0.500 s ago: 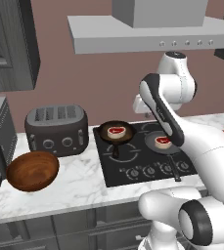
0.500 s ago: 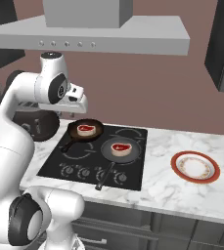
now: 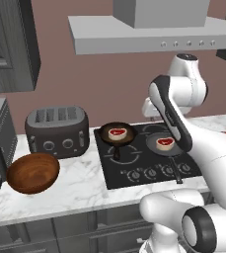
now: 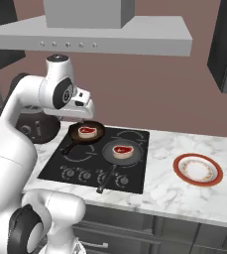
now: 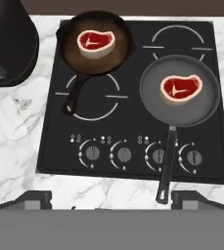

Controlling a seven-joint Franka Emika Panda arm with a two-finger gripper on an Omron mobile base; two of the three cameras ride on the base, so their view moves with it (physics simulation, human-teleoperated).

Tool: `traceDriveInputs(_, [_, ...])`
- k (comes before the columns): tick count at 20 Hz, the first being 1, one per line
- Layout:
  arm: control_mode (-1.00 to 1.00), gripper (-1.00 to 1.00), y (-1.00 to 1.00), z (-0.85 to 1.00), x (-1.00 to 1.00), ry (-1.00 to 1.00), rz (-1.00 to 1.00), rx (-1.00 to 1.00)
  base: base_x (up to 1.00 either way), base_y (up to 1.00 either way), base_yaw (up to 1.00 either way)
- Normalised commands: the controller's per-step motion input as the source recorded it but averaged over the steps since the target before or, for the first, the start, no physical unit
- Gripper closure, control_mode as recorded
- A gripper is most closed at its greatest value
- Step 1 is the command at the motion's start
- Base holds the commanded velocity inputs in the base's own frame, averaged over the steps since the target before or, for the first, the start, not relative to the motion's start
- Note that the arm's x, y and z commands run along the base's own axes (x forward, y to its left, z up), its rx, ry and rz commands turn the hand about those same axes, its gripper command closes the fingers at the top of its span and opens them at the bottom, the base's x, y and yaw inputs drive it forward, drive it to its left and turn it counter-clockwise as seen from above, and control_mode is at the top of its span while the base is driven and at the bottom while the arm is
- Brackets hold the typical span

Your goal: Place one of the steaks on the plate and the other in the bowl. Then place the bowl in the fridge.

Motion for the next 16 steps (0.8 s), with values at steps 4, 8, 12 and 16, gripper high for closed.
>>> traceDriveInputs(4, [-1.0, -1.0, -0.34, -0.03, -0.12, 0.0, 0.0, 0.0, 0.0, 0.0, 0.0])
traceDriveInputs(8, [-1.0, -1.0, -0.24, -0.1, -0.03, 0.0, -0.09, 0.0, 0.0, 0.0, 0.0])
traceDriveInputs(12, [-1.0, -1.0, -0.3, -0.21, 0.0, -0.01, -0.19, 0.0, 0.0, 0.0, 0.0])
traceDriveInputs(16, [-1.0, -1.0, -0.3, -0.23, 0.0, 0.0, -0.28, 0.0, 0.0, 0.0, 0.0])
